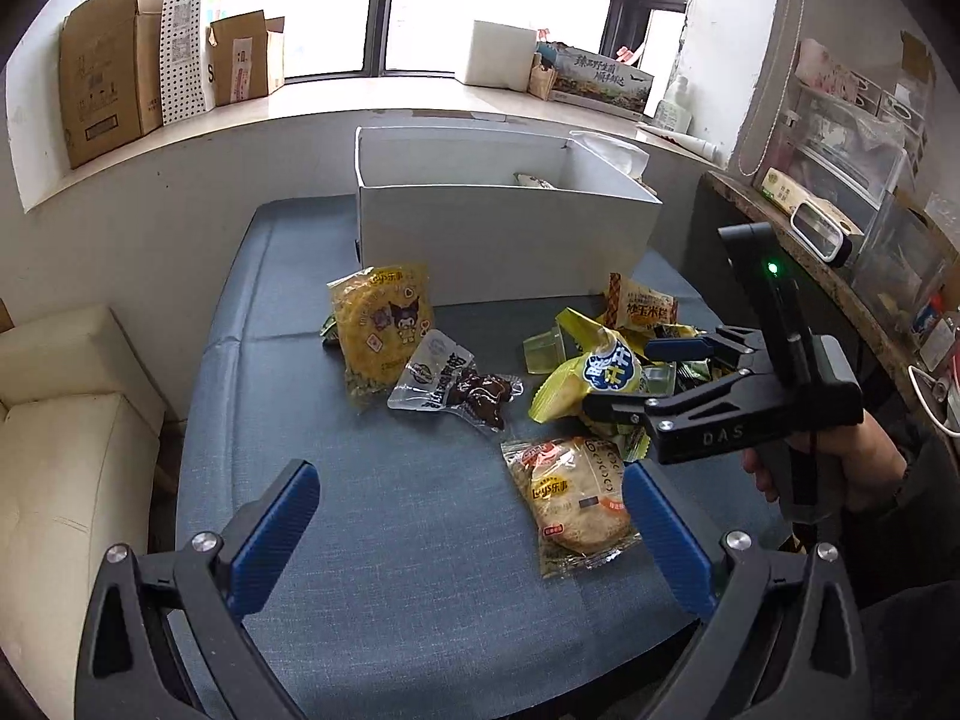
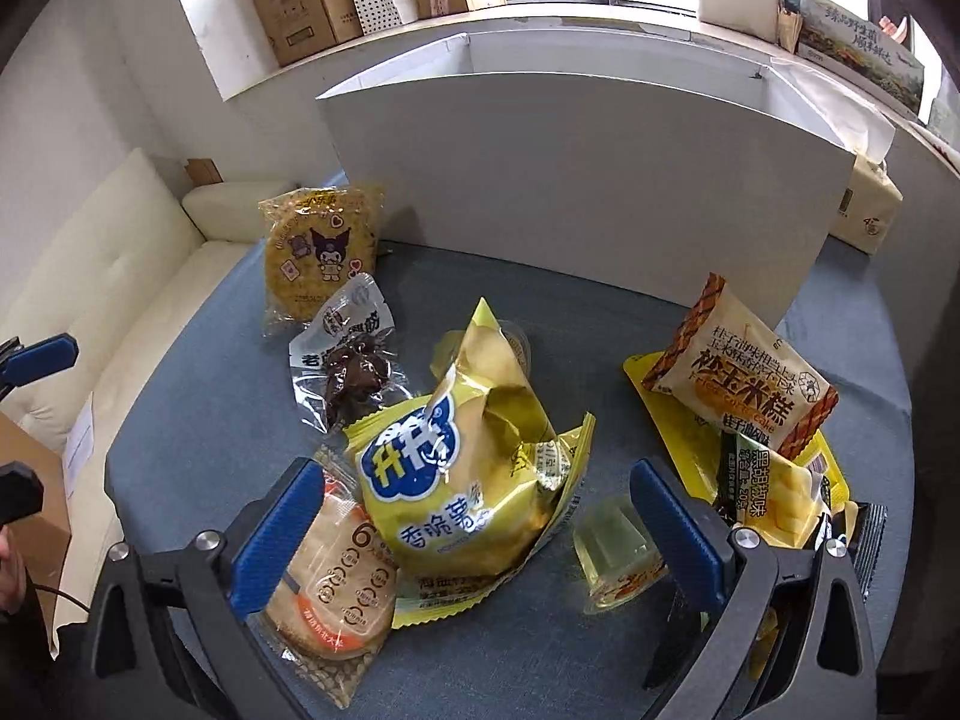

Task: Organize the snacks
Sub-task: 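Move both tools back over the remaining snacks on the table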

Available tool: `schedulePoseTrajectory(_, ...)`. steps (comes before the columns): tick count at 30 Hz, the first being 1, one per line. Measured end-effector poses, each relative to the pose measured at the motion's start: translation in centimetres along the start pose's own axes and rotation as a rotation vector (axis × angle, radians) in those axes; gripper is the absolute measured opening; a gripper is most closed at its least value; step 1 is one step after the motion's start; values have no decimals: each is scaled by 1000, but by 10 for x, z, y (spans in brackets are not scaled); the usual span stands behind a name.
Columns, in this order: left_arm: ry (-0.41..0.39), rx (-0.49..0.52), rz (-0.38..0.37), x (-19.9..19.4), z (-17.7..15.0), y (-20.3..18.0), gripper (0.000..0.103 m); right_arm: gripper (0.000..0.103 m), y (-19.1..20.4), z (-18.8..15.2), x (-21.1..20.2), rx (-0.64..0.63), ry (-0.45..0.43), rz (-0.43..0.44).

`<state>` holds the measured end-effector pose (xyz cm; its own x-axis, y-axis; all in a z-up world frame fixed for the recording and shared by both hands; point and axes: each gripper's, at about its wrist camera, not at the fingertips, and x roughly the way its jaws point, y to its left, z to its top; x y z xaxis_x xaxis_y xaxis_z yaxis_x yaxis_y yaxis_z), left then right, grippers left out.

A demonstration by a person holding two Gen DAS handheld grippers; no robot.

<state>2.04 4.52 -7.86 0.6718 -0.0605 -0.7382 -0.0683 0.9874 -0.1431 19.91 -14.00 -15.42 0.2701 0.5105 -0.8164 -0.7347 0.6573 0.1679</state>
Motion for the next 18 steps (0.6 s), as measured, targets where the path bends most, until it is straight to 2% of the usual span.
schedulePoseTrajectory(2,7,13,5,2,-3,-4,103,103,-2,2,5,0,19,11)
schedulePoseTrajectory(5,18,29,9,6,-6,-9,103,103,-1,6,17,-28,59,-29)
schedulePoseTrajectory(8,36,32,6,11,-7,-14,103,101,0,6,24,-17,50,-12)
schedulePoseTrajectory(10,45,33,6,14,-8,-16,103,82,4,5,24,-38,34,-37)
schedulePoseTrajectory(13,58,33,5,19,-10,-19,103,70,9,4,19,-62,12,-51)
schedulePoseTrajectory(15,66,31,2,23,-11,-21,103,69,10,3,13,-57,6,-35)
schedulePoseTrajectory(18,92,35,-6,34,-11,-24,103,68,13,-1,-4,-69,-30,-80)
